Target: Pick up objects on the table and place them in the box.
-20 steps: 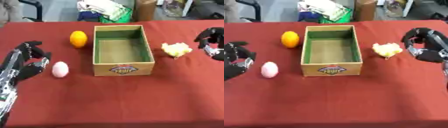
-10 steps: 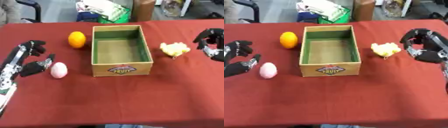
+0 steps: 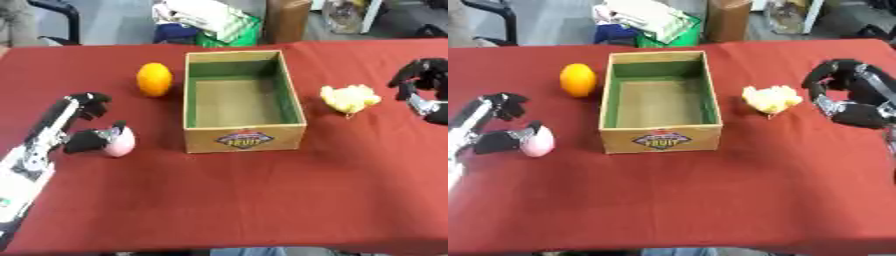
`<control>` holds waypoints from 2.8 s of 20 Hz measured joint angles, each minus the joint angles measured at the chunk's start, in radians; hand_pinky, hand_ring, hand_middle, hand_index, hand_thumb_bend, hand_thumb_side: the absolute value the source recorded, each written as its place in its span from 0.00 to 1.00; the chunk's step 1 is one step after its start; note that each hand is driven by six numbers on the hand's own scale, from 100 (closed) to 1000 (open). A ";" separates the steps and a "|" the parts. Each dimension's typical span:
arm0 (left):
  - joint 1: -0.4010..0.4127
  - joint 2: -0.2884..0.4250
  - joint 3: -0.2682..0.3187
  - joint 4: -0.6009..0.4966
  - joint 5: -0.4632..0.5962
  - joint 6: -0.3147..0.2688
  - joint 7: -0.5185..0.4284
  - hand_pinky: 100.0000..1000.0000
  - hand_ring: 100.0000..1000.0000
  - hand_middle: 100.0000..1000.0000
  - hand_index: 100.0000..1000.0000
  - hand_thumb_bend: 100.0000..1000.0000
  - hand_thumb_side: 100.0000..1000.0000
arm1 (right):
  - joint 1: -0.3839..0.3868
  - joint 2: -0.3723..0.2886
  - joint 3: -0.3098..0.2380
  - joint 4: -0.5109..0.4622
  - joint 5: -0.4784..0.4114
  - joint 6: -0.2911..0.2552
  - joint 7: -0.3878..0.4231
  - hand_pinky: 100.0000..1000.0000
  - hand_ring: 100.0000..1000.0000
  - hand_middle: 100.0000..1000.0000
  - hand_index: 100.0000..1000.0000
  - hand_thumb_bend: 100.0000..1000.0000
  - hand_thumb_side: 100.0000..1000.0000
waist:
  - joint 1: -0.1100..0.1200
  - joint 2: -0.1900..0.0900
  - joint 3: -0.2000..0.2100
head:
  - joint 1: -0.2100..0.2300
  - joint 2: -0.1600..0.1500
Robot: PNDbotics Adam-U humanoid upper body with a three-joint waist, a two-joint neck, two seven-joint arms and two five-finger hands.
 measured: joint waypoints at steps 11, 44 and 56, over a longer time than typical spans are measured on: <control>-0.060 -0.029 -0.043 0.119 -0.170 -0.030 -0.058 0.69 0.64 0.58 0.77 0.23 0.17 | 0.000 0.006 0.004 0.005 0.005 -0.002 0.004 0.45 0.62 0.54 0.59 0.00 0.16 | 0.000 -0.003 -0.006 | 0.005 0.000; -0.331 0.004 -0.040 0.060 -0.305 -0.084 -0.002 0.53 0.22 0.17 0.48 0.00 0.17 | -0.007 0.024 0.026 0.007 0.011 -0.010 0.029 0.45 0.62 0.54 0.59 0.00 0.14 | -0.009 -0.009 -0.045 | 0.022 0.000; -0.480 -0.211 -0.073 0.366 -0.271 -0.206 0.006 0.61 0.40 0.35 0.62 0.00 0.16 | -0.033 0.061 0.071 0.016 0.023 -0.029 0.076 0.45 0.62 0.54 0.58 0.00 0.19 | -0.022 0.014 -0.105 | 0.064 0.000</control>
